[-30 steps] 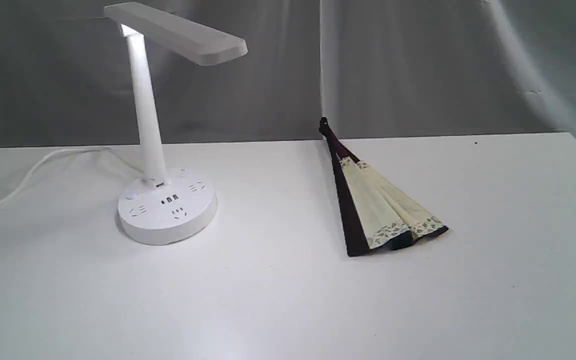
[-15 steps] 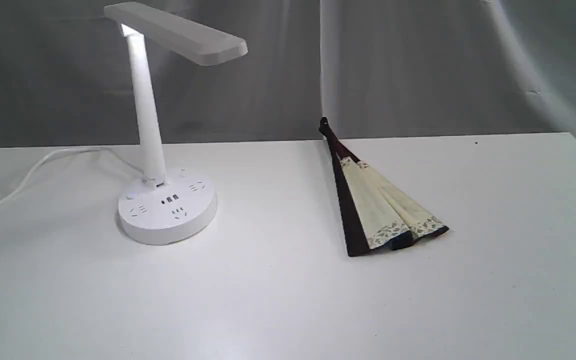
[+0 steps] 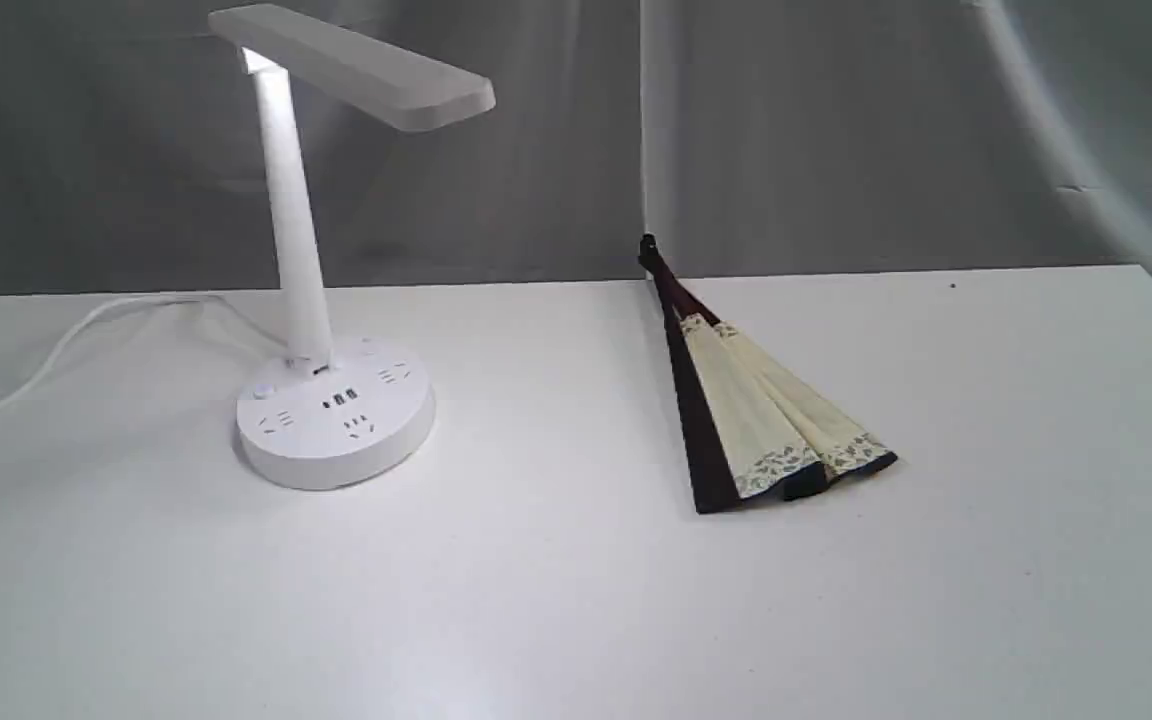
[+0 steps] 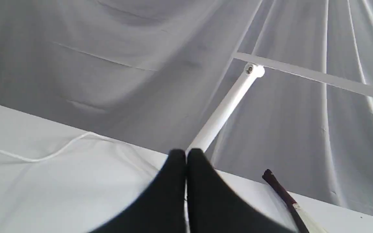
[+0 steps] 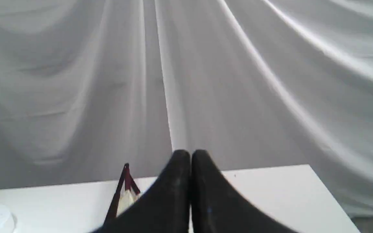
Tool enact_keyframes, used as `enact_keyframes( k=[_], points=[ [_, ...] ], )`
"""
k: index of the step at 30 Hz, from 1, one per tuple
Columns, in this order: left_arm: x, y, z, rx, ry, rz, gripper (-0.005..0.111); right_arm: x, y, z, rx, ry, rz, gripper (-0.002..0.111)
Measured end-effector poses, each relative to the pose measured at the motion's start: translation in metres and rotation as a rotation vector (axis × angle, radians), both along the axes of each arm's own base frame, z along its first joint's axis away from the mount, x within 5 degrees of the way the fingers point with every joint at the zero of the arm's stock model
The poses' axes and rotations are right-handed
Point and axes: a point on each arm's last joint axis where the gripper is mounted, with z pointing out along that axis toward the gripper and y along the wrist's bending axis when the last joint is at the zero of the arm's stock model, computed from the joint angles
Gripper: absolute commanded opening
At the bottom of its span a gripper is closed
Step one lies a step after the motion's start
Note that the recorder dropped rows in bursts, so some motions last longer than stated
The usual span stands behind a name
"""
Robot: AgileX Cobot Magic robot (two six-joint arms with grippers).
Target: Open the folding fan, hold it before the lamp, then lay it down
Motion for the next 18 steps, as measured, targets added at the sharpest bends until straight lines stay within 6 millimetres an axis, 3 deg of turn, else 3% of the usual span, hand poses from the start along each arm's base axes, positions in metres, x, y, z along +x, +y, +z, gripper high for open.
enact_keyframes(
  k=[13, 18],
  points=[
    [-0.025, -0.002, 0.048, -0.064, -0.089, -0.034, 0.000, 0.065, 0.001, 0.018, -0.074, 0.411, 0.033, 0.000],
    [-0.016, -0.002, 0.059, -0.065, -0.043, -0.035, 0.000, 0.088, 0.001, 0.024, -0.076, 0.476, 0.038, 0.000]
  ],
)
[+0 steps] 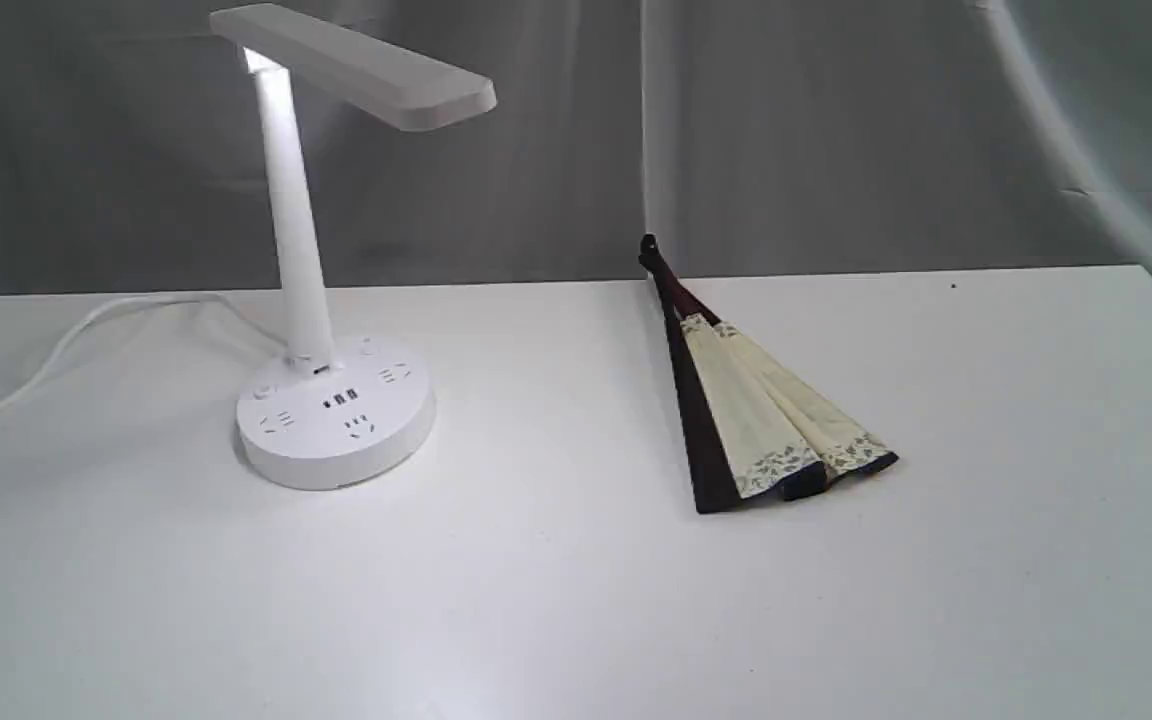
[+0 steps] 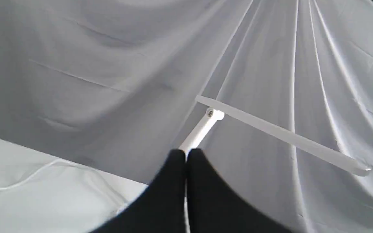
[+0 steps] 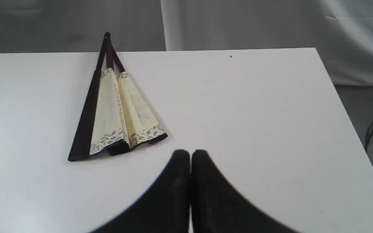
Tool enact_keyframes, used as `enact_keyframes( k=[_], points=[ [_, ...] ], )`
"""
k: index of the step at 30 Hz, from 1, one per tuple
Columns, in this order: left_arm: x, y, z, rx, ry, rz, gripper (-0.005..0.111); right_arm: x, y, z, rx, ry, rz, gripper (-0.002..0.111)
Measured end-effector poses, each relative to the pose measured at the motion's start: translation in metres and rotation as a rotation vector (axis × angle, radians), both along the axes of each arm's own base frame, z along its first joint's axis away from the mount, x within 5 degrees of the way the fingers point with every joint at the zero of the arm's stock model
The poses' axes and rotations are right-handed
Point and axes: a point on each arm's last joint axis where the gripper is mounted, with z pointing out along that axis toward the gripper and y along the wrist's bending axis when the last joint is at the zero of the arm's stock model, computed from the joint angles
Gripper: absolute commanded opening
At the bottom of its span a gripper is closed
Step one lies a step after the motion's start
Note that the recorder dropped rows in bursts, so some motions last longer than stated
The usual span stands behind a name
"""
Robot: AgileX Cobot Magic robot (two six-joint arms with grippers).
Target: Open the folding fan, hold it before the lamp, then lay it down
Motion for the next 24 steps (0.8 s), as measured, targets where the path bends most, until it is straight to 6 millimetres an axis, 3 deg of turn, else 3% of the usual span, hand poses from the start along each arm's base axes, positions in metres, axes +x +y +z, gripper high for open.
enact_keyframes(
  k=[11, 24],
  points=[
    [0.064, -0.003, 0.019, 0.019, 0.247, 0.000, 0.000, 0.047, 0.001, 0.004, 0.027, 0.112, 0.000, 0.000],
    [0.125, -0.004, -0.006, 0.063, 0.459, 0.002, 0.000, 0.089, -0.001, -0.037, 0.028, 0.269, -0.012, 0.000]
  ],
)
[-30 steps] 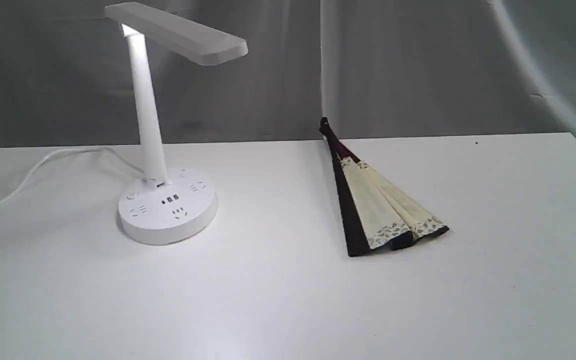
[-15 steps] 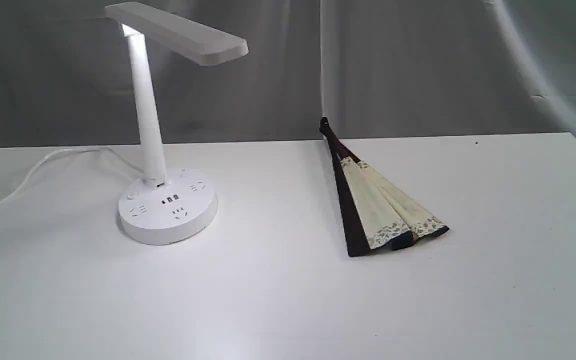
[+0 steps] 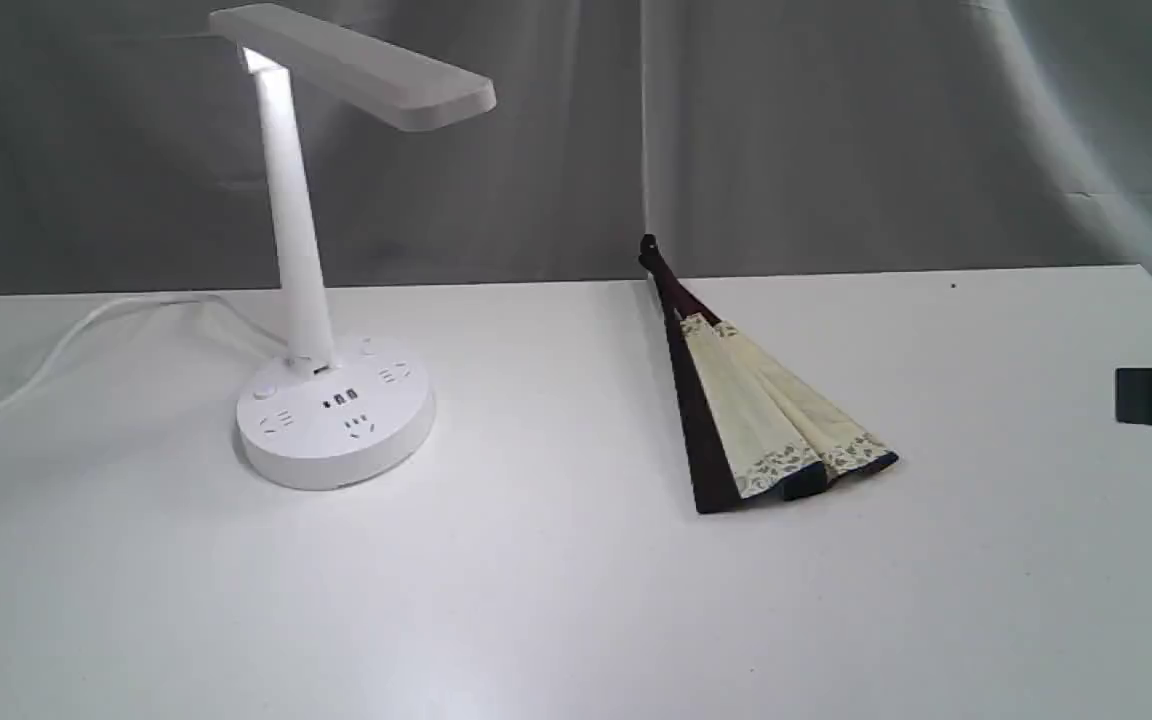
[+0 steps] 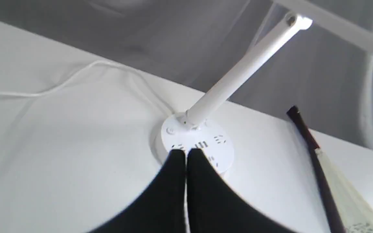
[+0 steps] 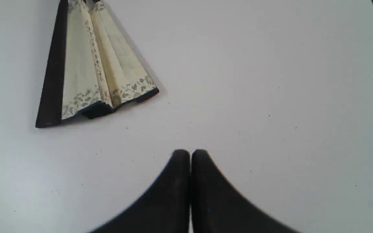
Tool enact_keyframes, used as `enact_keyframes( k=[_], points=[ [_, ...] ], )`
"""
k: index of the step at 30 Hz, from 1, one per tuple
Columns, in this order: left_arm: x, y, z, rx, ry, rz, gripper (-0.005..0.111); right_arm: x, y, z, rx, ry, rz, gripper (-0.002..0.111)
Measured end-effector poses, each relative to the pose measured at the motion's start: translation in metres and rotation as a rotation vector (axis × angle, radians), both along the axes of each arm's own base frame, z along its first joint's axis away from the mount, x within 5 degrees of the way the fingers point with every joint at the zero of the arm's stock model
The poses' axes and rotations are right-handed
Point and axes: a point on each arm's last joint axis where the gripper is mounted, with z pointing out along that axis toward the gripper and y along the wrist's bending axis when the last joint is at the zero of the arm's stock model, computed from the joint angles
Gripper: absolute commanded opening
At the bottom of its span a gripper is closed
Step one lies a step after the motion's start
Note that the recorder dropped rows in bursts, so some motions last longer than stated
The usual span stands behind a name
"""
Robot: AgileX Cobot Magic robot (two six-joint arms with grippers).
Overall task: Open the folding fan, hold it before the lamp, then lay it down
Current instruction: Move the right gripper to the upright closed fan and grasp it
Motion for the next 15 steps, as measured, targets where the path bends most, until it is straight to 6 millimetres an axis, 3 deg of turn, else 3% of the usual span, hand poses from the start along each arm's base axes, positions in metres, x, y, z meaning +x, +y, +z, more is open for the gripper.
enact_keyframes(
  k=[4, 10, 15],
  points=[
    [0.016, -0.001, -0.012, 0.052, 0.079, -0.024, 0.000, 0.009, 0.000, -0.008, -0.005, 0.046, 0.007, 0.005],
    [0.034, -0.002, -0.030, 0.146, 0.186, -0.079, 0.001, 0.029, 0.001, -0.001, 0.002, 0.085, 0.017, 0.026],
    [0.051, -0.003, -0.033, 0.175, 0.282, -0.110, 0.001, 0.045, 0.006, -0.003, 0.043, 0.141, 0.056, 0.034]
  ],
)
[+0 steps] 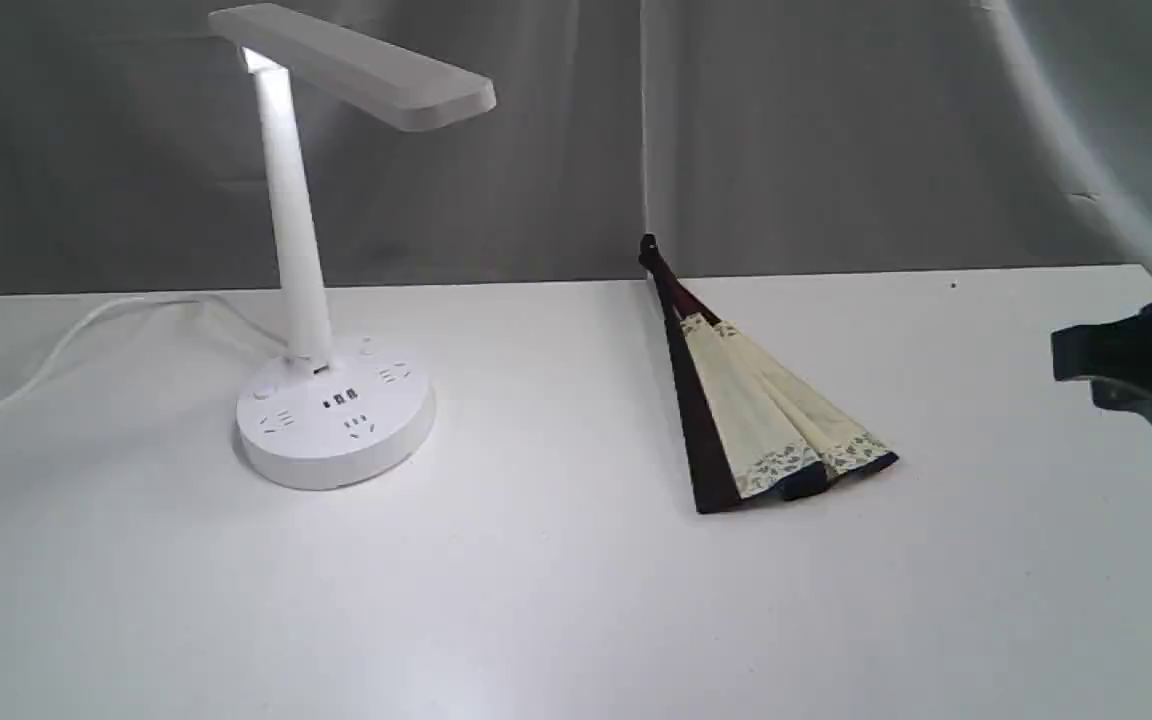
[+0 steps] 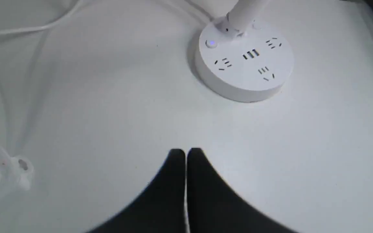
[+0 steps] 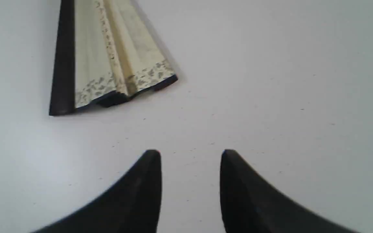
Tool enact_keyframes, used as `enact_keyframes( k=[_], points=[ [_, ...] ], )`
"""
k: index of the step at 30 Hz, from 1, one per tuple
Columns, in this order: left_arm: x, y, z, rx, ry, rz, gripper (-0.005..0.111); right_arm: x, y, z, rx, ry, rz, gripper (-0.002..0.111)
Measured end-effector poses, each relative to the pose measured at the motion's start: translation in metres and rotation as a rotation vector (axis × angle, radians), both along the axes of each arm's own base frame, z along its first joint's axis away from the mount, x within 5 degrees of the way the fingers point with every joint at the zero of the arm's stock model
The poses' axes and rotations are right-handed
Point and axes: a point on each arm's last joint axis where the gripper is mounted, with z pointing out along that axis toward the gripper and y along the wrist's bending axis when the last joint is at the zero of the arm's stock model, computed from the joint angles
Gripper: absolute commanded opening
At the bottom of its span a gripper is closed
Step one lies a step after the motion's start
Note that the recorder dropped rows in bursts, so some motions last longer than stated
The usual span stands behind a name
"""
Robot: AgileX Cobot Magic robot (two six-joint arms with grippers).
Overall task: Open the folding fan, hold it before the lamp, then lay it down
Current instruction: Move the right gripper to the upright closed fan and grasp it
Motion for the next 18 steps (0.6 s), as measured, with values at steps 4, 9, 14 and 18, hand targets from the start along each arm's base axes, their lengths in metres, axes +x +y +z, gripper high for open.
enact_keyframes(
  k=[4, 9, 14, 18],
  points=[
    [0.016, -0.001, 0.002, 0.009, 0.040, -0.008, 0.001, 0.014, 0.007, -0.005, 0.059, 0.025, 0.052, 0.035],
    [0.030, -0.002, -0.008, 0.024, 0.116, -0.023, 0.001, 0.038, 0.013, -0.007, 0.073, 0.029, 0.109, 0.035],
    [0.041, -0.005, -0.025, 0.010, 0.190, -0.057, 0.003, 0.069, 0.033, -0.018, 0.066, 0.065, 0.188, 0.036],
    [0.047, -0.010, -0.034, -0.022, 0.222, -0.090, 0.016, 0.090, 0.055, -0.027, 0.021, 0.078, 0.271, 0.050]
  ],
)
